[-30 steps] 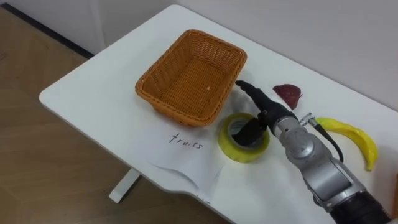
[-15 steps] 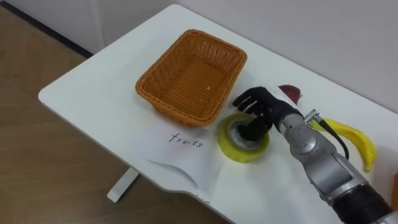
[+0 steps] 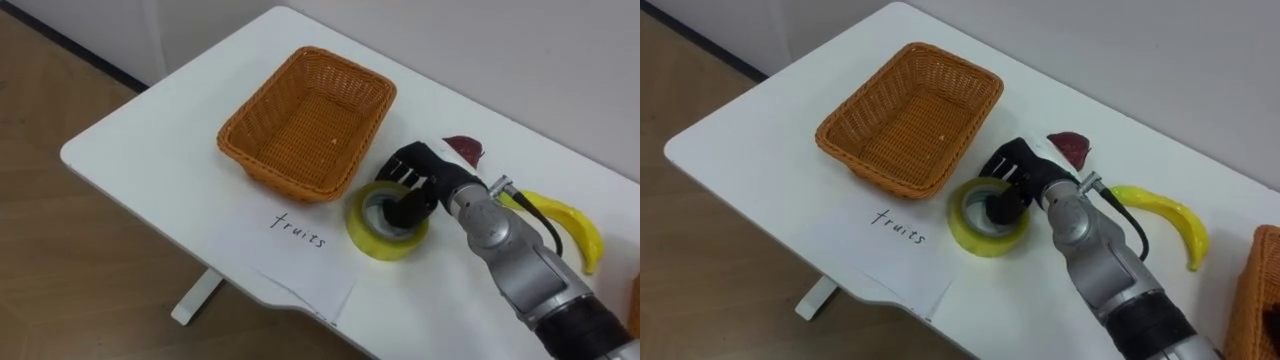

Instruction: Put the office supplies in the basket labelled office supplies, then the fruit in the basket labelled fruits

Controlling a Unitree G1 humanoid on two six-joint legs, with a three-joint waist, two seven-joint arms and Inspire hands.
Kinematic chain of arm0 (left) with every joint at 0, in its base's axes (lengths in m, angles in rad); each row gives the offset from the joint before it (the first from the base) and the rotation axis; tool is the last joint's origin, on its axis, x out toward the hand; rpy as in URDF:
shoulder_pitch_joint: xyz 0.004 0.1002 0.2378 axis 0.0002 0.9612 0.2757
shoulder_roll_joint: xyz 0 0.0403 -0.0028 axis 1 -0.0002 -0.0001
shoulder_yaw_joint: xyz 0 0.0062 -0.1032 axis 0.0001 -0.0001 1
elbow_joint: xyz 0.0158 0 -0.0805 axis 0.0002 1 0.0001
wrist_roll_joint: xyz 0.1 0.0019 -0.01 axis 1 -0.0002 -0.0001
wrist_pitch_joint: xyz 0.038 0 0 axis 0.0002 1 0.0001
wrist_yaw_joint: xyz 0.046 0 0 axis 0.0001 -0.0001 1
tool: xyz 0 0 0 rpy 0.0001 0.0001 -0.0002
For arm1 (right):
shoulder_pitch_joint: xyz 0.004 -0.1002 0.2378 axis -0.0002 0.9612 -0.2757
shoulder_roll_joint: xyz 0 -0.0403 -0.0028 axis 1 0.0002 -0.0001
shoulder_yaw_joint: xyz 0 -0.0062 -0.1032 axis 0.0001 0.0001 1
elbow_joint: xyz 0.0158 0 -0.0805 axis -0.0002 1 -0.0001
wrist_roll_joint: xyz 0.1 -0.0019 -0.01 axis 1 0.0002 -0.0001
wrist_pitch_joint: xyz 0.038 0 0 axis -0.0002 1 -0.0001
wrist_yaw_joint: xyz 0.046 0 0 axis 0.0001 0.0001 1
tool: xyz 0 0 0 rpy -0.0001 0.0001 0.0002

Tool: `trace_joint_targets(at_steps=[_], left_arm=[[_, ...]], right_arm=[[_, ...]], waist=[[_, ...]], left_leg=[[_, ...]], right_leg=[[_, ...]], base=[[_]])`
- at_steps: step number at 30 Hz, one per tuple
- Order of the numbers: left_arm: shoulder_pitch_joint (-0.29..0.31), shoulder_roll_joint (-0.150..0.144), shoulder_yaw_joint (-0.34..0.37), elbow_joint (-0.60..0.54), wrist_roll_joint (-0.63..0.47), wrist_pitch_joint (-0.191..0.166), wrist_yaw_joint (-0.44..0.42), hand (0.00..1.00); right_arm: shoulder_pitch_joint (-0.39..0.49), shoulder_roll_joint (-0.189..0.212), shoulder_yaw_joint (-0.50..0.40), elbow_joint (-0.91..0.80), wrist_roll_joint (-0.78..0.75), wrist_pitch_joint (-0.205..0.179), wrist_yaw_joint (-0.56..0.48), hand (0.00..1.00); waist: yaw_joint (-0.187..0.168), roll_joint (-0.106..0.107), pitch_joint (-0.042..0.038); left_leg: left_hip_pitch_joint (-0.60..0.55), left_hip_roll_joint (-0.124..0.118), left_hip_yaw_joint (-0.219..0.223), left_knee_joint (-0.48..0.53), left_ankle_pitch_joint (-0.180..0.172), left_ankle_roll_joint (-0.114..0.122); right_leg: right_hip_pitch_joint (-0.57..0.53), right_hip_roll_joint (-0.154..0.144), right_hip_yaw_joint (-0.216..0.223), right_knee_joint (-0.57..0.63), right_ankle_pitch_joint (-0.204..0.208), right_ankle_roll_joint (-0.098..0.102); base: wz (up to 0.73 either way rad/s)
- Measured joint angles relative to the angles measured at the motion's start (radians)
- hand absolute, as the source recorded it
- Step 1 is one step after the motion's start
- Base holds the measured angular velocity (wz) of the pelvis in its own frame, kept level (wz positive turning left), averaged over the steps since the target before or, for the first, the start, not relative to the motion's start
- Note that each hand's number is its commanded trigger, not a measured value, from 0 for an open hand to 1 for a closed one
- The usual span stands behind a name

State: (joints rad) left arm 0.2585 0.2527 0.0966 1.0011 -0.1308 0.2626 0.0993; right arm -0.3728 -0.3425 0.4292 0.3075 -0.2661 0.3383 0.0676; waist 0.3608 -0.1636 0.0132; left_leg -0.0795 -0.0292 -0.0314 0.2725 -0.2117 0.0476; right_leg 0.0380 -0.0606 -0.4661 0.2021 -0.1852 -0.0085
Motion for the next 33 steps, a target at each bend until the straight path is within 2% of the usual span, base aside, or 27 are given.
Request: trace_joint_targets(at_steps=[6,15,19,27,33], left_arm=[[0.006,0.000,0.000,0.003,-0.037,-0.001,0.000,0.00],[0.012,0.000,0.000,0.003,-0.036,0.000,-0.002,0.00],[0.007,0.000,0.000,0.003,-0.035,-0.001,-0.002,0.00],[0.005,-0.005,0.003,0.033,-0.034,-0.001,0.000,0.00],[0.001,-0.019,0.009,0.030,-0.035,-0.001,-0.002,0.00]], right_arm=[[0.000,0.000,0.000,-0.003,-0.001,-0.001,0.001,1.00],[0.000,0.000,0.000,-0.004,-0.016,-0.001,0.001,1.00],[0.000,0.000,0.000,-0.006,-0.022,-0.002,0.001,1.00],[0.001,0.000,-0.007,-0.028,-0.024,-0.010,0.002,1.00],[0.001,-0.014,-0.022,-0.087,-0.024,-0.009,0.002,1.00]], waist=[[-0.001,0.002,-0.0007],[-0.009,0.023,-0.0062],[-0.012,0.033,-0.0030],[-0.062,0.037,-0.0020],[-0.082,0.053,-0.0106]], left_leg=[[0.000,0.000,0.001,0.001,0.000,0.000],[0.003,0.000,0.000,0.003,0.000,0.000],[0.007,0.000,0.002,0.003,0.000,0.000],[0.007,0.000,0.005,0.002,0.001,0.001],[0.008,0.001,0.014,-0.002,0.001,0.002]], right_leg=[[0.000,0.000,0.002,0.000,0.000,0.000],[0.003,-0.005,0.004,0.001,0.000,0.000],[0.006,-0.005,0.010,0.002,0.000,0.000],[0.004,-0.005,0.028,0.002,0.000,0.001],[-0.002,-0.006,0.035,0.002,0.001,0.001]], base=[[0.00],[0.00],[0.00],[-0.01],[-0.05]])
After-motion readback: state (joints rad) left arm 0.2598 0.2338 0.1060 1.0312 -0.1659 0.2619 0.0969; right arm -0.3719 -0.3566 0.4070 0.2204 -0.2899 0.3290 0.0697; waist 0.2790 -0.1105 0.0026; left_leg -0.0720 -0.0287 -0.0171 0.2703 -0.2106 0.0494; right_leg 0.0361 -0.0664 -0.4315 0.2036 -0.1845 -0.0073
